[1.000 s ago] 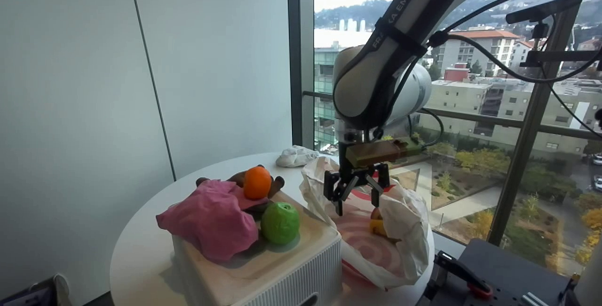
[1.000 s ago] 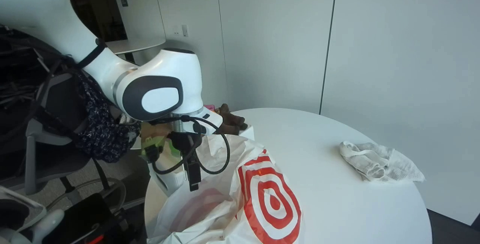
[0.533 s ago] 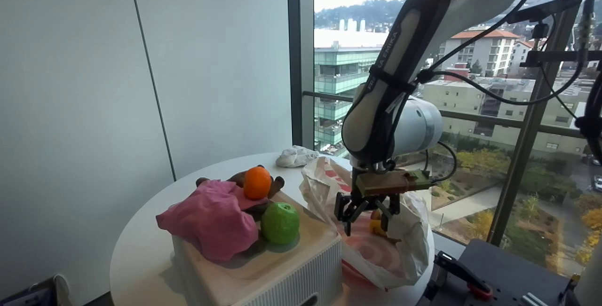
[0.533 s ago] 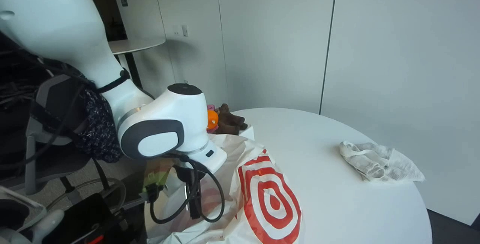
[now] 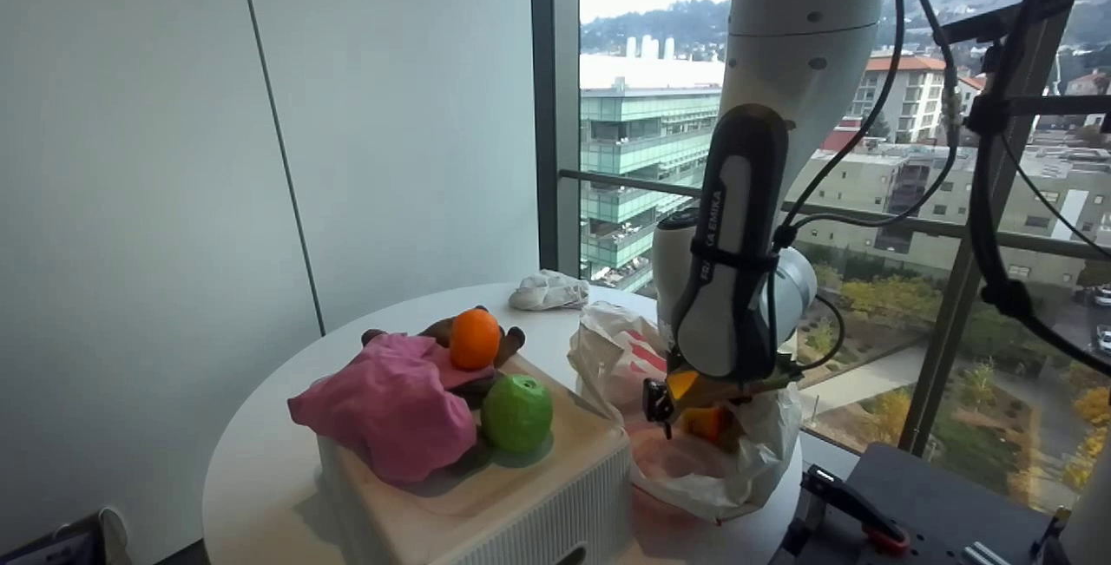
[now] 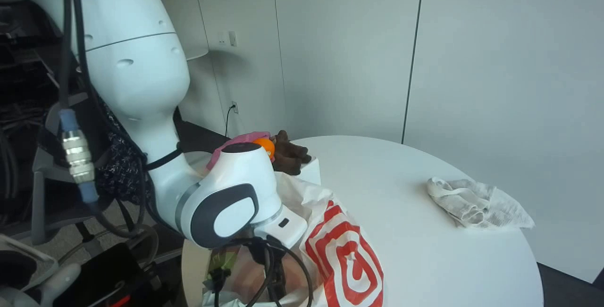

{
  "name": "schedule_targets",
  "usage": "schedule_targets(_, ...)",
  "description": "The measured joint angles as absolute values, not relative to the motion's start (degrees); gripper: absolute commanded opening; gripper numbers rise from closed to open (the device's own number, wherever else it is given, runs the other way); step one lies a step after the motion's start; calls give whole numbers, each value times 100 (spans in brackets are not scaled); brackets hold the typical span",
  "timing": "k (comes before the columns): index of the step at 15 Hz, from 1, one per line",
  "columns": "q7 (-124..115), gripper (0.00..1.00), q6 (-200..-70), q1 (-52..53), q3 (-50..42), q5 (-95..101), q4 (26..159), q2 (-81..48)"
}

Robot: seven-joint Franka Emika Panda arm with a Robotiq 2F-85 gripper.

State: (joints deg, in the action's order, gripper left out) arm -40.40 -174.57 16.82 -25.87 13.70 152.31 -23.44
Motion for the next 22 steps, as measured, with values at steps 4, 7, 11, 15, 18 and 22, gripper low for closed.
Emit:
schedule_targets(4,-4134,100,-17737,2525,-3136,541,15080,-2945)
schedule_targets(7,-4134,100,-17819,2904,-3185,-104,15009,-3233)
schedule_targets(11,-4134,100,-17844,3485,-3484,-663,14941,-3549)
schedule_targets(15,-4135,100,-17878,4021,-3830,-1113,14901,-3846)
schedule_targets(18,-4135,100,-17920,4146,-3877,-1378,14849,-4004)
schedule_targets(22,-4135,71,-17940,4157,-3904,-1561,14715,-4212)
